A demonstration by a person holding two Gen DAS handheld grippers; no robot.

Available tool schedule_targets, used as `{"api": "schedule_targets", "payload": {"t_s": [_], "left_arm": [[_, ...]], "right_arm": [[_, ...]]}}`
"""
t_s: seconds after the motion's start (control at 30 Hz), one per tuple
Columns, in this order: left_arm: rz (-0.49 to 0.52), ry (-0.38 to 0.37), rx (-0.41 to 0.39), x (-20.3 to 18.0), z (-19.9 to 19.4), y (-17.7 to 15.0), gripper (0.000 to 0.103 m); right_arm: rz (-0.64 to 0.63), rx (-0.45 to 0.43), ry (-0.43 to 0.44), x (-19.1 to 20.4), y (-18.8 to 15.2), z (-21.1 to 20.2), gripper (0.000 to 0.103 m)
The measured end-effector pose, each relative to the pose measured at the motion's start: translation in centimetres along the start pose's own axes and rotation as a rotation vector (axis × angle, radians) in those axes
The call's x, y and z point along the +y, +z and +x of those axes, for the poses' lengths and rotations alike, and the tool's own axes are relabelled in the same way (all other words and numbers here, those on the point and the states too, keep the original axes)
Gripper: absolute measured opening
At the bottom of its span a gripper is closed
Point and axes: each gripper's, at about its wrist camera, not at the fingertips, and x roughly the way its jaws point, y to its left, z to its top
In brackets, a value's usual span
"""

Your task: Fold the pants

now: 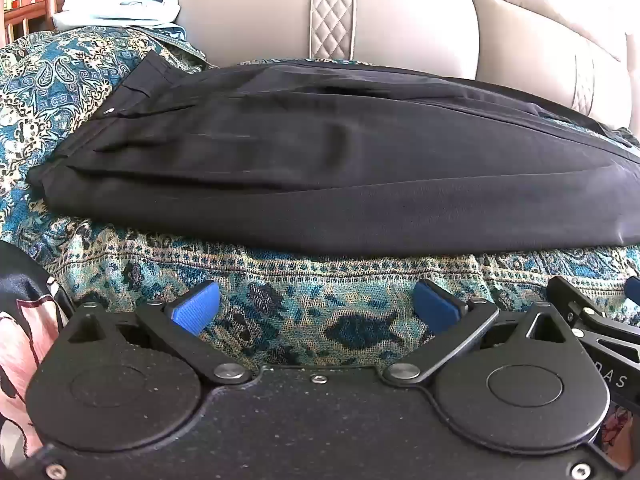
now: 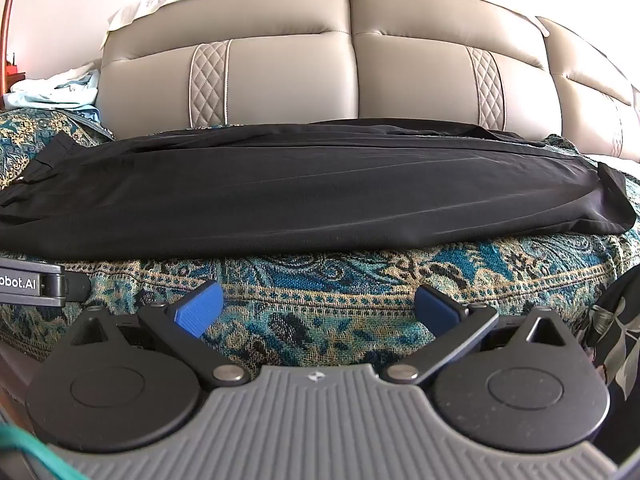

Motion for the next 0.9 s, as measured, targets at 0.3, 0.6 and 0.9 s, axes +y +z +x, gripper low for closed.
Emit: {"api": "schedule_targets", "payload": {"t_s": [0.3,0.6,0.9], "left_arm": [[0.0,0.0,0.0,0.0,0.0,0.0,0.103],[0.001,0.0,0.0,0.0,0.0,0.0,0.103],[-0.001,0.001,-0.002,0.09,-0.03,-0.06,0.103]], "right_arm": [[0.0,-0.002,0.0,0.03,-0.1,0.0,0.103],[-0.001,-0.003,0.0,0.04,-0.28,0.0,0.103],[-0.008,0.027,-0.003,0.13,-0.3,-0.06,0.103]]}}
